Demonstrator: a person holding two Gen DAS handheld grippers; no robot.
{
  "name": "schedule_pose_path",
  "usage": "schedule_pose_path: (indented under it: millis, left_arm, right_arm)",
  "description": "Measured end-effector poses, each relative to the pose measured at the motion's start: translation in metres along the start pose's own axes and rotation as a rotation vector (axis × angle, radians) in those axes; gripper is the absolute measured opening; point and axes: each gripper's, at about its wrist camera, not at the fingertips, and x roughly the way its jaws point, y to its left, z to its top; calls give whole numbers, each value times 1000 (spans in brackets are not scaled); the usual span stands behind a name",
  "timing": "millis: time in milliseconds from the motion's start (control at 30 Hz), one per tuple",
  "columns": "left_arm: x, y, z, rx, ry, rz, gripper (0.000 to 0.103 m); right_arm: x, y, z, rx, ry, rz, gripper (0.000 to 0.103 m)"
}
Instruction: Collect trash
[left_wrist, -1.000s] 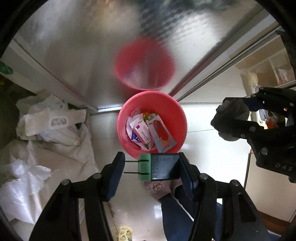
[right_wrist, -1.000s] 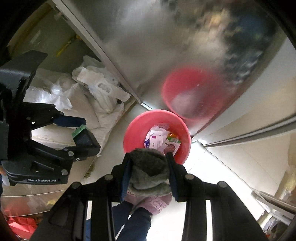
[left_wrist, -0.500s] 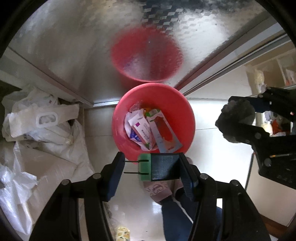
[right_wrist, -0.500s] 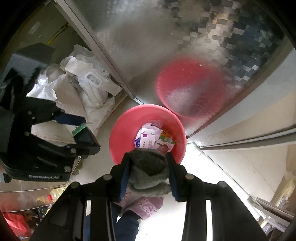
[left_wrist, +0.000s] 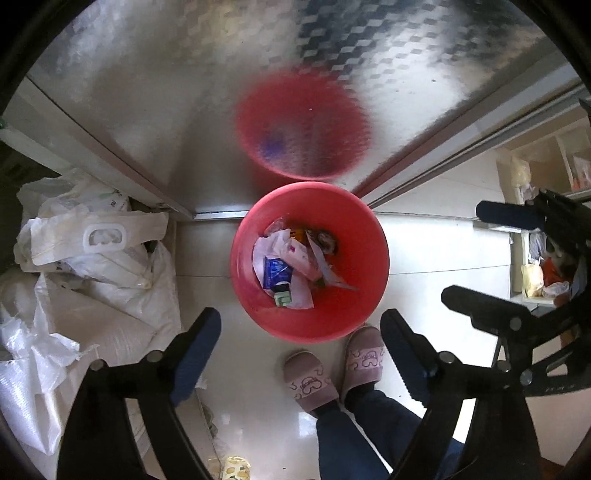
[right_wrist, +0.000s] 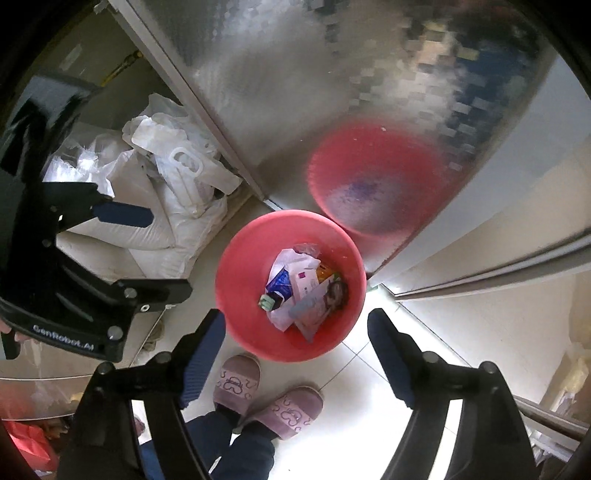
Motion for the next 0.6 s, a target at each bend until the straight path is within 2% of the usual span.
schedule_pose_path:
  millis: [167, 233, 300, 400, 600]
  left_arm:
    - [-17, -6, -5, 18, -8, 46, 91]
    - [-28, -8, -8, 13, -14, 36, 93]
    - [-42, -10, -10, 11, -28, 35, 103]
    - [-68, -15, -16, 6, -54, 50, 103]
    - [-139, -31, -28, -23, -103, 103, 103]
  right_arm:
    - [-14, 1, -3, 11, -11, 5, 84]
    - [-23, 3, -4, 9, -19, 8, 90]
    - [-35, 5, -4, 10, -32, 8, 92]
    - [-53, 8, -3, 23, -55, -2, 100]
    - [-116, 19, -4, 58, -80, -12, 101]
